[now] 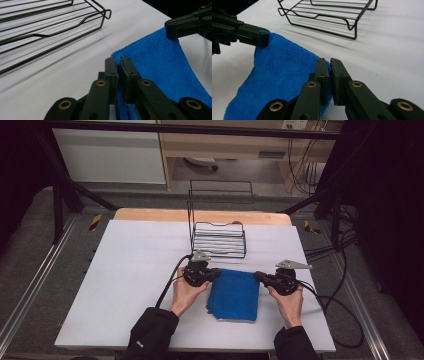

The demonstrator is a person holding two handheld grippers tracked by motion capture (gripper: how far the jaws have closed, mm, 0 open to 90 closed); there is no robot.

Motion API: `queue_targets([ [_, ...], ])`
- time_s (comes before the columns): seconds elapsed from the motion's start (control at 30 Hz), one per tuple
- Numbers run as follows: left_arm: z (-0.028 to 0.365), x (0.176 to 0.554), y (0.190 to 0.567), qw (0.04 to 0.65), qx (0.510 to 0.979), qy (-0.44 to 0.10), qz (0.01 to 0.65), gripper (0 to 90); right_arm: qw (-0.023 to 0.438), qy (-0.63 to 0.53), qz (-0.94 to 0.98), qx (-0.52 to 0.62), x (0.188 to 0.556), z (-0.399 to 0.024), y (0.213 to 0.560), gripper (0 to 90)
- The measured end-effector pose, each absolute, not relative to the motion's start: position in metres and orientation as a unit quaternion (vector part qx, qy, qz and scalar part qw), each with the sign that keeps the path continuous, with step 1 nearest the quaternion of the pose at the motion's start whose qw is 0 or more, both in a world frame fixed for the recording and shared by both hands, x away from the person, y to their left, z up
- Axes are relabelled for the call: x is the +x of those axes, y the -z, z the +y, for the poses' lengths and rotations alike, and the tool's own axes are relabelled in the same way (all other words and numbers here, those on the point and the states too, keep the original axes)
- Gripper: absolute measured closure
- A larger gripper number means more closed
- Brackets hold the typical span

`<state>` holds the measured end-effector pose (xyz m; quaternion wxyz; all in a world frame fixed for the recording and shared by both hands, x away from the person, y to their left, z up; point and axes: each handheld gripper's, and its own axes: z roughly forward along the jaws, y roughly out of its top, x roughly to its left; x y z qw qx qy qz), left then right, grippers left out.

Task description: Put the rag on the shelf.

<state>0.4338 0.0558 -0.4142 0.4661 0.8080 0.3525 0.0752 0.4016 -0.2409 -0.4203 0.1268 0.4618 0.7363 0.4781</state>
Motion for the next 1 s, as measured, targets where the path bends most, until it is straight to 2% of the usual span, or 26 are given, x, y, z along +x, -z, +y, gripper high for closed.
queue_targets([
  [1.0, 0.074, 0.4, 0.375, 0.528, 0.777, -0.106, 0.327, 84.5, 0.184, -0.525, 0.721, 0.412, 0.378, -0.234, 0.377, 86.1],
])
